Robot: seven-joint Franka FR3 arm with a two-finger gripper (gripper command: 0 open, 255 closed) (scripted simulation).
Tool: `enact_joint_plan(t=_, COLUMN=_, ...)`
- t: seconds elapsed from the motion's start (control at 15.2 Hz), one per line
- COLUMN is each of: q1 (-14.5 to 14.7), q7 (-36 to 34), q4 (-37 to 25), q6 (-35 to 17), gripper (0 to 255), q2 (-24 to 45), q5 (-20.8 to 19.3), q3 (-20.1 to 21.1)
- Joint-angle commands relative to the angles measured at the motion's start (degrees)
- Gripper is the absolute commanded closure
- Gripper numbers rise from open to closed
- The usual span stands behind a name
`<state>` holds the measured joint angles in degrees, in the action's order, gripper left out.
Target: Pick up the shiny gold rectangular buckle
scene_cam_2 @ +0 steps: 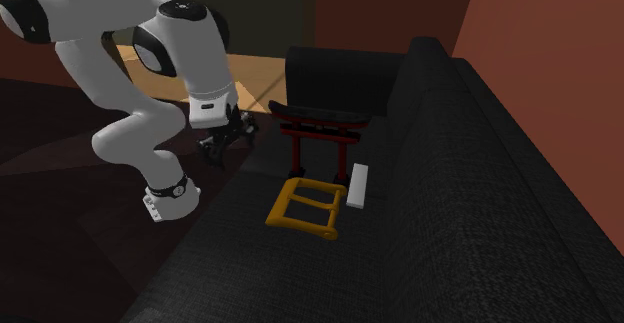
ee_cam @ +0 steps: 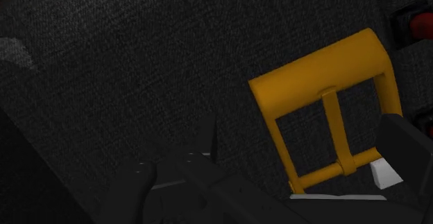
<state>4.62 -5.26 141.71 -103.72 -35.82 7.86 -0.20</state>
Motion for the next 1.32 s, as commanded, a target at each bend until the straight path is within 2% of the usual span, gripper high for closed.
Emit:
enact_joint_plan(t=0.0, q1=1.06, q7=1.03, q4=0.34, q6=-4.2, gripper=0, q2=3.5, q5=0.23, q3=0.95)
enact_joint_plan(t=0.66, q1=5.49, q7=4.43, q4=-2.55, q6=-21.36, gripper=0, q2=22.49, q5=-0.16, q3=6.03)
enact_joint_plan(t=1.12, q1=7.97, q7=4.79, q4=-8.32, q6=-30.7, gripper=0, q2=37.01, q5=-3.61, q3=9.21)
enact_joint_plan(t=1.25, q1=8.29, q7=4.68, q4=-8.86, q6=-32.29, gripper=0, q2=39.11, q5=-4.25, q3=9.45)
